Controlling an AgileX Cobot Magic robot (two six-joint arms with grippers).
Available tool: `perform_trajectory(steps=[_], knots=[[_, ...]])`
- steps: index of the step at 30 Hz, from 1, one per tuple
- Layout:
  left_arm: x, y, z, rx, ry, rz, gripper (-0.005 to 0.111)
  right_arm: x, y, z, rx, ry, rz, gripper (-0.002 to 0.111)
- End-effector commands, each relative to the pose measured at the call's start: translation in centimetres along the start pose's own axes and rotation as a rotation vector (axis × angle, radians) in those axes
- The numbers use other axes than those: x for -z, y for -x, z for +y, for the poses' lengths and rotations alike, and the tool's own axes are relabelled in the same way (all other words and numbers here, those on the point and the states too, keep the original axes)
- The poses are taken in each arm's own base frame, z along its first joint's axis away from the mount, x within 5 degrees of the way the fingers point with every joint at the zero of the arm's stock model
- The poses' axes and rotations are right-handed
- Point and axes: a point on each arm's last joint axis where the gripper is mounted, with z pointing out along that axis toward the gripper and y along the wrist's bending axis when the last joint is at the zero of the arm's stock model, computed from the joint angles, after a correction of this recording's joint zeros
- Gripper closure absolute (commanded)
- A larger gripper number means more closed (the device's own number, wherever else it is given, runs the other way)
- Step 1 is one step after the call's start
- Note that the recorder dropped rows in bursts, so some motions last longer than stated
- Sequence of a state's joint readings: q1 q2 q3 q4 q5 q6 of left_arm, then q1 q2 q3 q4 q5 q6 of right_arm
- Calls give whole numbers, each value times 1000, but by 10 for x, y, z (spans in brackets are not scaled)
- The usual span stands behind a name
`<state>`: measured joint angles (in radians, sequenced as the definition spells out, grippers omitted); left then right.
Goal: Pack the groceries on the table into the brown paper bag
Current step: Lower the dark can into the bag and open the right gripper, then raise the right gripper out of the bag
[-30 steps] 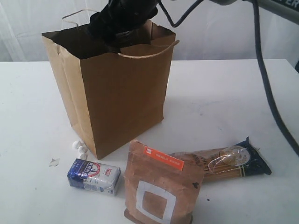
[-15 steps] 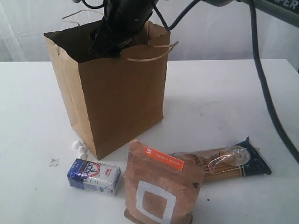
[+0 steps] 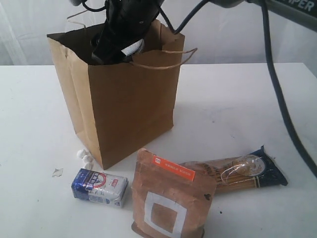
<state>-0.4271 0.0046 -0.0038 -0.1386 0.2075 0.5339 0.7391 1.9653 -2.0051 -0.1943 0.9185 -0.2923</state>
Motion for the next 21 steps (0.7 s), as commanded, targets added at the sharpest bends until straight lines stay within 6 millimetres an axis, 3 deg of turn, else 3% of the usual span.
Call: perform_trajectory(steps=[1, 21], knots=[[0, -1, -1, 11, -7, -3, 107, 10, 3, -6, -10, -44, -8, 18], [0, -1, -1, 11, -7, -3, 107, 21, 12, -7, -63, -34, -107, 18]])
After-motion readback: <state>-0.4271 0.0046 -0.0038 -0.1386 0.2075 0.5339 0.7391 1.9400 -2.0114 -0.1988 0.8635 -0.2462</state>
